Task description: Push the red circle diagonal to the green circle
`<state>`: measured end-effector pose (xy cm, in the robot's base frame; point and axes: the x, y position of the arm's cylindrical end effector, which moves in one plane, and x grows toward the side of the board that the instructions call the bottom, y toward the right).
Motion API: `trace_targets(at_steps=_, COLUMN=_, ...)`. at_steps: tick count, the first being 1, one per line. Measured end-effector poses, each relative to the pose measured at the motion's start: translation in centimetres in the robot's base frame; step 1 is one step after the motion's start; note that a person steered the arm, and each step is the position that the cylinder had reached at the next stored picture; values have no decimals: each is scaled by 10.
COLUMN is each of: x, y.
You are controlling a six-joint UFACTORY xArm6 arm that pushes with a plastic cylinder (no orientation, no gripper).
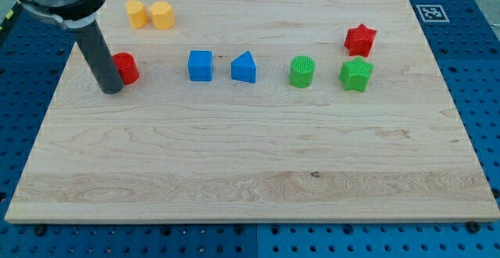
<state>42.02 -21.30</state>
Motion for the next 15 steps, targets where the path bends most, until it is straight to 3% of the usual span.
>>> trace_targets(at_steps=4, x=-78, y=-1)
trace_targets(at_steps=12, x=-84, y=189)
trace_targets(at_steps=15, x=-92, y=181)
